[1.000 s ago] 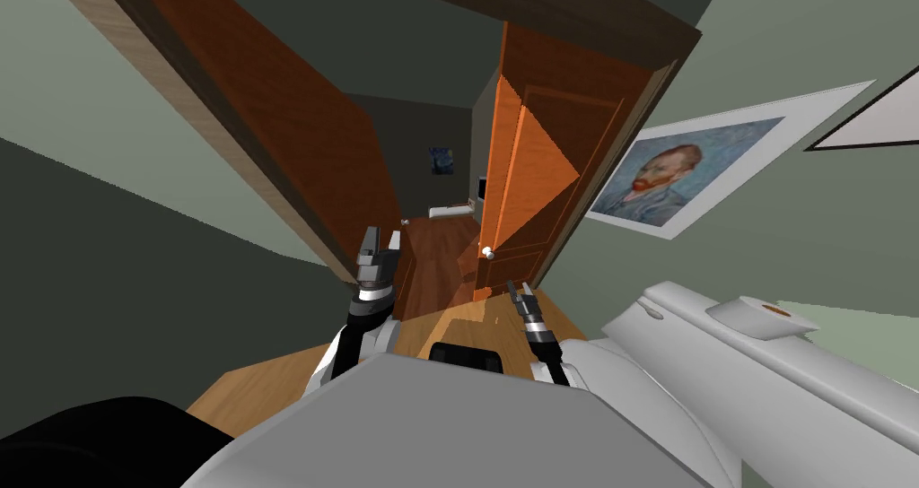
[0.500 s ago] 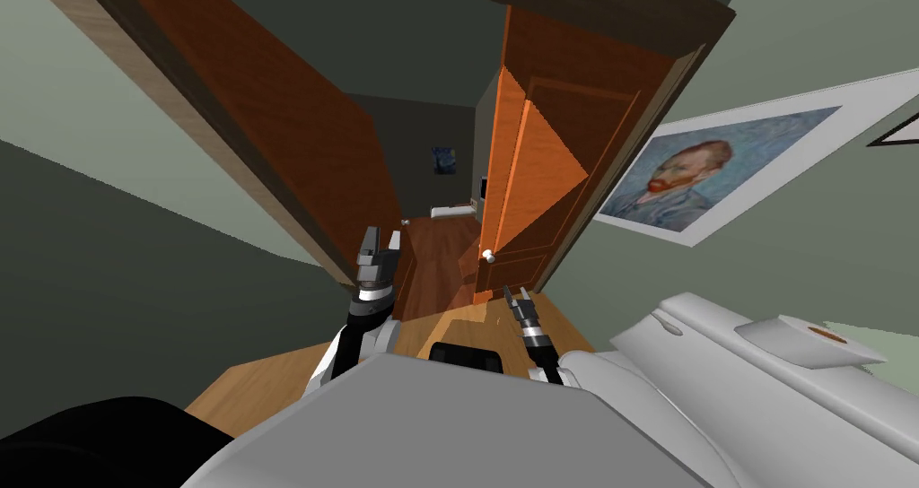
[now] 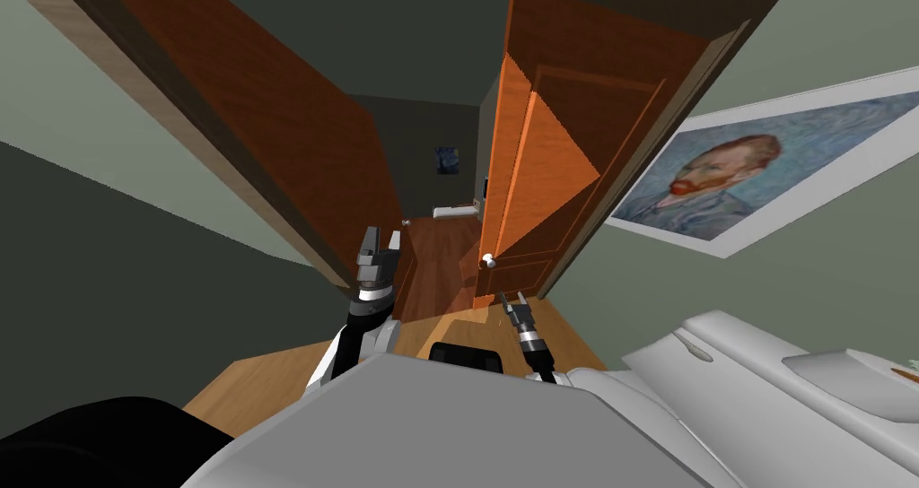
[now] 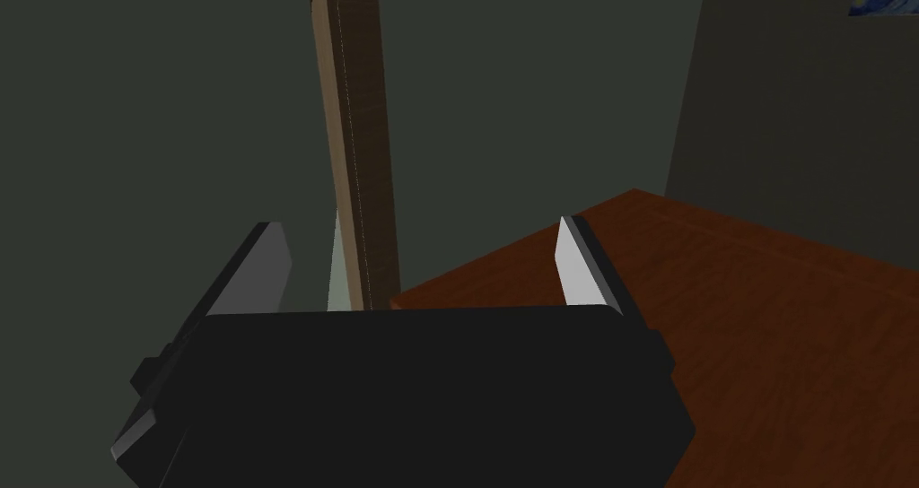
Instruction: Push the door open
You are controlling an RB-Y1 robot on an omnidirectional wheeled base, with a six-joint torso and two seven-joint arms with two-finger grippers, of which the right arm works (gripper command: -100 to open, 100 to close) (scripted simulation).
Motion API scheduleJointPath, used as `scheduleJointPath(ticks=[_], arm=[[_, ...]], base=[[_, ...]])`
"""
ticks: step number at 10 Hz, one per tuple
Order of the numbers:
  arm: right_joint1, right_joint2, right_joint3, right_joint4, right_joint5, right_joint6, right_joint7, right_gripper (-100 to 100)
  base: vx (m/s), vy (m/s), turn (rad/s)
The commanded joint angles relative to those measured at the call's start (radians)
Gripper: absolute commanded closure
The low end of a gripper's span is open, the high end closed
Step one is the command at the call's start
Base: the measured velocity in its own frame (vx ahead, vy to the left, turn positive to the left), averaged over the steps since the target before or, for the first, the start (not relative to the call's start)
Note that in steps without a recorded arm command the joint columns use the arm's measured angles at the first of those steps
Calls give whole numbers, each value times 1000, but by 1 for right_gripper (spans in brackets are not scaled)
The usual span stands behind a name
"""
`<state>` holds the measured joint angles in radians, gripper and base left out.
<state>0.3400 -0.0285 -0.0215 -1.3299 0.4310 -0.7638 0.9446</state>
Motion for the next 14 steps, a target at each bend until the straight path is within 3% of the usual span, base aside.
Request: scheduleJointPath(ticks=[1,10,13,14], arm=[[-2,6,-1,26,12,-6,40,-100],[-22,49,-8,167,60,-41,209,-100],[-29,72,-11,220,79,-55,273,-100],[-30,68,-11,212,75,-53,260,-100]], base=[[89,-46,63],[77,-50,49],[93,-60,51],[42,-30,12]])
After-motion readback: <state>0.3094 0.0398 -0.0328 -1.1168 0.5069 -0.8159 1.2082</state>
